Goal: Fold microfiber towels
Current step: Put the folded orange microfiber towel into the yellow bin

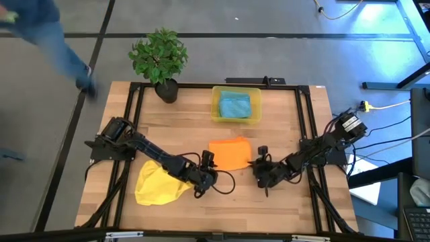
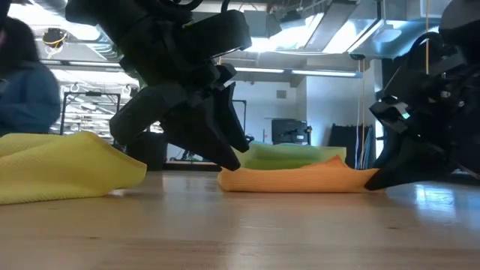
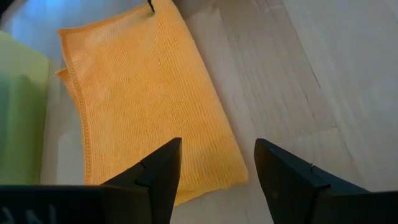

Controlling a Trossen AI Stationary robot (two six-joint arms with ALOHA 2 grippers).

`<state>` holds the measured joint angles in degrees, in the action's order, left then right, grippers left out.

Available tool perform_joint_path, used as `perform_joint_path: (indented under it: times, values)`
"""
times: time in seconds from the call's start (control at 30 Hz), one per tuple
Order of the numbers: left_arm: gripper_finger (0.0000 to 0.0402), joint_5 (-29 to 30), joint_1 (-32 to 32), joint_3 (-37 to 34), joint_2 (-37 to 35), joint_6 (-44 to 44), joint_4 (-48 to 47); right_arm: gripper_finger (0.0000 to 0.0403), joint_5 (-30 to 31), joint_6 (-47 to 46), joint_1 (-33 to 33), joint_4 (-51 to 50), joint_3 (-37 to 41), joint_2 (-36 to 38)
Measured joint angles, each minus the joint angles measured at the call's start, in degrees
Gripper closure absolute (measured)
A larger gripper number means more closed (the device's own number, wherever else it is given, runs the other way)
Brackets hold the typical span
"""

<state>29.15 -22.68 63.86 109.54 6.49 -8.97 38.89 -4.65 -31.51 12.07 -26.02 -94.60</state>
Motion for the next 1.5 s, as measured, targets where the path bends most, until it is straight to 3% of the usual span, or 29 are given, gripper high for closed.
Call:
perform_joint_path:
  times: [0.43, 0.67, 1.03, 1.1, 1.33, 1.5]
  values:
    - [0.0207, -0.74, -1.43, 0.00, 0.00, 3.10, 0.00, 0.0395, -1.86, -8.79, 0.28, 0.11, 0.04, 7.25]
    - [0.0207, 4.85, -1.28, -0.04, 0.00, 4.14, 0.48, 0.0397, -7.46, -13.12, 2.75, 0.38, 0.00, 7.76]
    - [0.0207, 3.27, -1.83, -0.10, 3.49, -0.33, 1.99, 0.0397, -12.08, -16.09, 5.96, 0.00, -4.72, 7.82]
    - [0.0207, 5.32, -2.02, -0.04, 4.64, -1.75, 2.10, 0.0397, -12.97, -15.82, 6.26, -0.91, -6.02, 7.85]
    - [0.0207, 22.27, -3.72, -0.05, 5.47, -3.42, 1.33, 0.0397, -14.11, -14.72, 6.45, -1.81, -7.52, 7.89]
    - [0.0207, 23.89, -4.98, -0.04, 5.46, -4.21, 0.95, 0.0397, -14.71, -15.90, 6.67, -2.35, -7.54, 7.89]
